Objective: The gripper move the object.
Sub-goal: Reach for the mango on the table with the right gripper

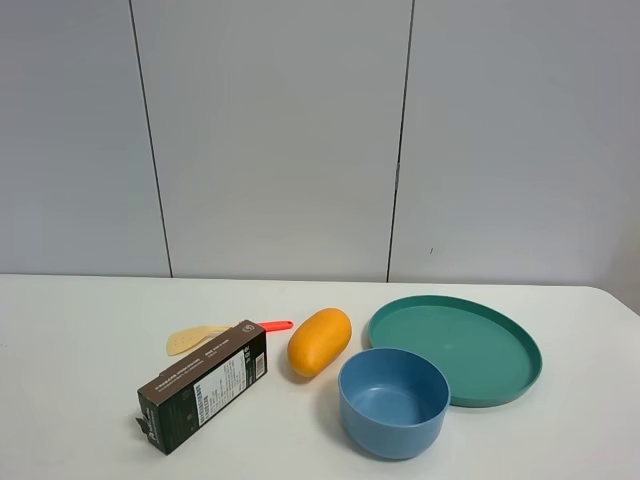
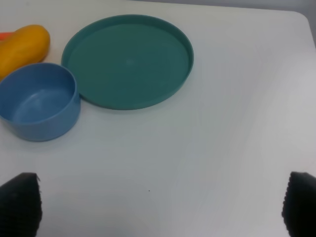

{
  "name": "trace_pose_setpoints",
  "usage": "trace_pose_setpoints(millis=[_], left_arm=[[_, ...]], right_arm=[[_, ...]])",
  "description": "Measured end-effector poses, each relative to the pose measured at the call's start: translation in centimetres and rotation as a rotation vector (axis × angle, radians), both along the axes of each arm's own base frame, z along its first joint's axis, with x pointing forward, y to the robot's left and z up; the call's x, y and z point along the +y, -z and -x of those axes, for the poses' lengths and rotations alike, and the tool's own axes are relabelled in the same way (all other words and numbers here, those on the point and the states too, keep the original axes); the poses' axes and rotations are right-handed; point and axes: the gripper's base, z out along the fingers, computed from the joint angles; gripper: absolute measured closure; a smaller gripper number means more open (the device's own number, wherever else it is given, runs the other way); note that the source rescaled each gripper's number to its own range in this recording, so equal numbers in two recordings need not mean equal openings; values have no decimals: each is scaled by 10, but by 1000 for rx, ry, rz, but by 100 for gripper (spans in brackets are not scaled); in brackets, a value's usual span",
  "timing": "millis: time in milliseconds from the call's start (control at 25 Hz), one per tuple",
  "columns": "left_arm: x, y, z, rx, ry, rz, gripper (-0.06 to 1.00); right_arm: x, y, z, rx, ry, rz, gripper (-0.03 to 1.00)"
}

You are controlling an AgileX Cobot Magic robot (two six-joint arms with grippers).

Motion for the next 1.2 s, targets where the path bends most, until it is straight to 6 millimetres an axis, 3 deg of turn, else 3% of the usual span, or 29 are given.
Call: trace_pose_setpoints(millis=[680, 1000, 1200], left_arm=[[0, 0, 0, 0, 0, 0, -6], [0, 0, 0, 0, 0, 0, -6], [0, 0, 0, 0, 0, 0, -6]], right_arm=[[0, 0, 0, 0, -2, -4, -3], [2, -1, 0, 6, 26, -100, -3], [2, -16, -11, 60, 41, -126, -3]])
